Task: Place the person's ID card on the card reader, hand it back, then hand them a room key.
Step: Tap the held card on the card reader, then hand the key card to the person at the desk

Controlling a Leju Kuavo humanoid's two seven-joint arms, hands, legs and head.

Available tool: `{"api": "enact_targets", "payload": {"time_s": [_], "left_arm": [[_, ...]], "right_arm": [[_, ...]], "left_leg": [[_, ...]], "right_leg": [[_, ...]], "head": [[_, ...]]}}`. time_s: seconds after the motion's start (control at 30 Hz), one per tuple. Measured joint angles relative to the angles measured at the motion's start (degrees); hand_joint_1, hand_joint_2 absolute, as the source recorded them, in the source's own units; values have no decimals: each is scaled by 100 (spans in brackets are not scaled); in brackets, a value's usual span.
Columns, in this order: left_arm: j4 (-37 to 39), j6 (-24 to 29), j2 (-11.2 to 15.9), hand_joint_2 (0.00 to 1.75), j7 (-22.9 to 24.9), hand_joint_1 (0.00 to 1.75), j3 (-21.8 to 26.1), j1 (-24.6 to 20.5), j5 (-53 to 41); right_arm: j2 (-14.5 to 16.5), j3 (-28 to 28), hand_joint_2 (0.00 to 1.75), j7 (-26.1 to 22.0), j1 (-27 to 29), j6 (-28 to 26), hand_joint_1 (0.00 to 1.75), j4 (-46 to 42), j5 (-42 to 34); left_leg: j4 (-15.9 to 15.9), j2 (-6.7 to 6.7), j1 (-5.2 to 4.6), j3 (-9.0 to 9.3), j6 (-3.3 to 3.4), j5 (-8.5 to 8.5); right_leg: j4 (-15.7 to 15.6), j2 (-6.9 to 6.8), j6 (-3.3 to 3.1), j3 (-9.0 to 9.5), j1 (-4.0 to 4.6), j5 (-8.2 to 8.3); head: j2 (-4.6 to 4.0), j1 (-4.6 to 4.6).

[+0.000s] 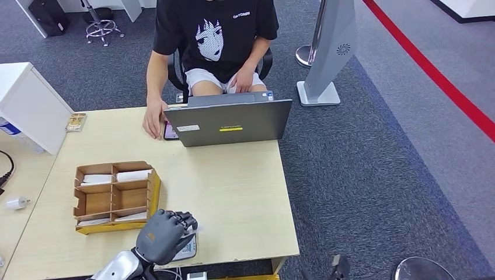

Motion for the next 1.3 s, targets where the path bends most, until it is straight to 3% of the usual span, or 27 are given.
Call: {"api": "enact_targets", "payload": {"time_s": [0.07, 0.1, 0.2, 0.27, 0.43, 0.6, 0.73, 0.9, 0.97, 1.1, 1.2, 1.3], "left_arm": [[-1, -301, 180, 175, -132, 175, -15, 34, 67], [-27, -320, 239, 175, 47, 175, 0, 123, -1], [-361, -57, 400, 175, 1372, 175, 117, 867, -481], [-647, 199, 524, 175, 2104, 175, 137, 1363, -711], [-1049, 279, 758, 175, 2948, 175, -8, 1765, -745], [-1249, 253, 888, 175, 3317, 175, -82, 1948, -825], [-1322, 360, 929, 175, 3382, 175, -83, 1973, -1004], [-1641, 1222, 884, 175, 3325, 175, 194, 2061, -2158], [-1901, 1557, 826, 175, 3034, 175, 549, 2070, -2304], [-2354, 1804, 577, 175, 1990, 175, 1652, 1924, -2244], [-2450, 1585, 405, 175, 1442, 175, 2471, 1607, -2022], [-2279, 1129, 338, 175, 1228, 175, 3099, 1148, -1694]], "right_arm": [[-273, -393, 175, -507, -135, 138, 0, 66, -249], [-378, -540, 175, -755, -139, 296, 0, 74, -279], [-446, -861, 175, -1799, 254, 1344, 0, 57, -265], [-351, -1039, 175, -2222, 667, 1876, 0, 67, -173], [-167, -1452, 175, -2233, 1041, 2018, 0, 66, 276], [-126, -1840, 175, -2123, 1045, 2007, 0, -23, 760], [-57, -2025, 175, -2100, 1049, 2018, 0, -67, 986], [25, -2292, 175, -2037, 1048, 2084, 0, -159, 1595], [45, -2396, 175, -2010, 1037, 2128, 0, -192, 1850], [62, -2586, 175, -2001, 979, 2164, 0, -206, 2256], [94, -2687, 175, -1992, 922, 2197, 0, -200, 2478], [112, -2745, 175, -1959, 861, 2242, 0, -198, 2647]], "left_leg": [[0, -2, -3, -1, 5, 3], [-1, -1, -2, 1, 7, 2], [-1, 19, 14, 29, -2, -31], [1, -5, 16, 28, 1, -45], [-14, -40, 14, 18, -1, -46], [-12, -37, 13, 20, -3, -43], [-11, -38, 12, 22, -5, -40], [-11, -38, 13, 23, -5, -38], [-10, -39, 13, 22, -5, -37], [-10, -39, 13, 24, -6, -32], [-10, -41, 15, 24, -14, -22], [-11, -43, 17, 23, -14, -12]], "right_leg": [[1, -4, 2, 3, -2, 1], [-1, -5, 3, 7, -1, 0], [-15, 19, 2, 30, 13, -14], [-18, -1, 7, 36, 15, -36], [-12, -35, -2, 34, 14, -61], [-12, -33, -2, 36, 15, -58], [-12, -32, -1, 37, 13, -55], [-12, -32, -1, 37, 14, -54], [-12, -32, -1, 37, 14, -54], [-12, -32, -8, 37, 14, -48], [-11, -33, -13, 35, 15, -39], [-9, -34, -14, 34, 16, -34]], "head": [[0, -7], [0, 1], [0, 25], [0, 19], [0, 10], [0, 15], [0, 13], [0, 10], [0, 14], [0, 15], [0, 14], [0, 13]]}}
